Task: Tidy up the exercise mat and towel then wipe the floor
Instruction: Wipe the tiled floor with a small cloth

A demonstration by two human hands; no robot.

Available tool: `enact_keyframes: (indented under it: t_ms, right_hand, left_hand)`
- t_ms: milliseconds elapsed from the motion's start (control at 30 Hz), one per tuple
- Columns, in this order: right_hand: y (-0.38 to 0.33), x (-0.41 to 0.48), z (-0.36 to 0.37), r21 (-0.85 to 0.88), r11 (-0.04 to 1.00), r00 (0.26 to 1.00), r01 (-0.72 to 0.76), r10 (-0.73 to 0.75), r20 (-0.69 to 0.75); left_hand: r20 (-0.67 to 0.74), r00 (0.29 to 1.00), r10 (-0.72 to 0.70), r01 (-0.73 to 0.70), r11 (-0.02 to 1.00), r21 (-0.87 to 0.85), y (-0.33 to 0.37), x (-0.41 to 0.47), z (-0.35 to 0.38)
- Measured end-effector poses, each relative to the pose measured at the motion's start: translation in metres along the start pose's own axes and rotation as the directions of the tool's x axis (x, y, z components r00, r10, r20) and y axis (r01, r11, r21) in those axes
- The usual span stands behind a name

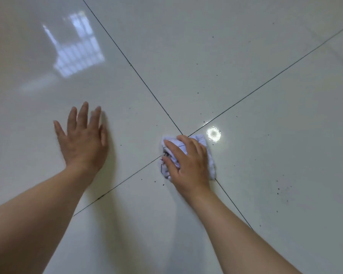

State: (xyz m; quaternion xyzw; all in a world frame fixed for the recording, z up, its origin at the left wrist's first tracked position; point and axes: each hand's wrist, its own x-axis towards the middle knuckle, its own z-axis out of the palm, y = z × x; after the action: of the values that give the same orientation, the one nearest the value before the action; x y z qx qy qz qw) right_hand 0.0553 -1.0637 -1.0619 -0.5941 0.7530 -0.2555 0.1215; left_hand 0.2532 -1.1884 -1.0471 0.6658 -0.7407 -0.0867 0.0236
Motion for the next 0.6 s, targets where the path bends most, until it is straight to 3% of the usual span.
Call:
enact_keyframes:
  t_ms: [133, 433, 600]
  right_hand:
    - [0.004, 0.003, 0.0, -0.02, 1.0, 1.0, 0.015, -0.015, 0.009]
    - [0.005, 0.028, 0.005, -0.023, 1.0, 1.0, 0.0, 0.0, -0.005]
    - [0.008, 0.01, 0.003, -0.022, 0.996, 0.996, 0.091, -0.09, 0.012]
  left_hand:
    - [0.107, 0.993, 0.042, -0.03, 0.994, -0.109, 0.049, -0.039, 0.014]
    - [0.118, 0.993, -0.005, 0.012, 0.998, -0.055, 0.055, -0.039, 0.022]
    - [0.103, 0.995, -0.011, 0.014, 1.0, -0.025, 0.055, -0.037, 0.022]
